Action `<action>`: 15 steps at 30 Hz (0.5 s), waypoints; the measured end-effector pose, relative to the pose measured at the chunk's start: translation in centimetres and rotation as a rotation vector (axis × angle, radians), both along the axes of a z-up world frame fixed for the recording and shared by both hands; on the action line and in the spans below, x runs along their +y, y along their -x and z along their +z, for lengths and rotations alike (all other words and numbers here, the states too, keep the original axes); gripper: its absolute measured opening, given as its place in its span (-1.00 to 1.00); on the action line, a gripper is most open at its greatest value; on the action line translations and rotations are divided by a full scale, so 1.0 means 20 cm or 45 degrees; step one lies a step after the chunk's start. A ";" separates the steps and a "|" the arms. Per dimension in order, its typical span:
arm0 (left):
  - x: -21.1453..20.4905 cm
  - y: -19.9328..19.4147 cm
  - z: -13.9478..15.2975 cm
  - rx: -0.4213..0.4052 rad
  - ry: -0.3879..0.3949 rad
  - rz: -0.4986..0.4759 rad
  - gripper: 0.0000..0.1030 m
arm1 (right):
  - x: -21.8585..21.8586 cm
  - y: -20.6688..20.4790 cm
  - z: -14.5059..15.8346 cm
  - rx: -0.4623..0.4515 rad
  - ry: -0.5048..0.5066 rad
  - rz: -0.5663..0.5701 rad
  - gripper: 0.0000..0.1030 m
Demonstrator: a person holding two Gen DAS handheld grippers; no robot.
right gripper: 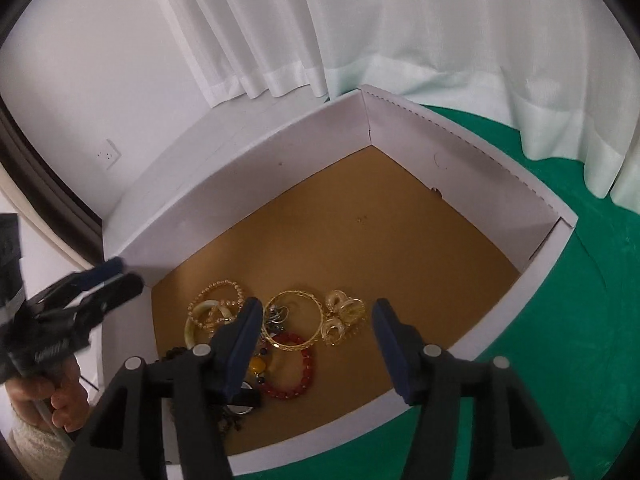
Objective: Organize jewelry
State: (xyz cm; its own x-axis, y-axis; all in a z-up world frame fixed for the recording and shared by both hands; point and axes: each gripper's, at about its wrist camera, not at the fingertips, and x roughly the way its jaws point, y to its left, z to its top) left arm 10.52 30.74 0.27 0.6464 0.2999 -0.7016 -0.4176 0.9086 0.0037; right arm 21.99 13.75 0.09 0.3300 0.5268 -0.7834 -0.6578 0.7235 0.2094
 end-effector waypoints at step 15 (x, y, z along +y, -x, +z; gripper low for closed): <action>-0.11 0.19 -0.03 0.071 0.009 0.249 0.99 | 0.10 0.31 0.07 -0.300 0.250 0.061 0.51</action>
State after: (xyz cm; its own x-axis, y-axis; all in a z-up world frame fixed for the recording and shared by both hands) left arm 6.70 28.63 -0.40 0.5363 0.4107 -0.7373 -0.5855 0.8103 0.0254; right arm 15.84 15.71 1.42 0.4930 0.3921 -0.7767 -0.7059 0.7021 -0.0936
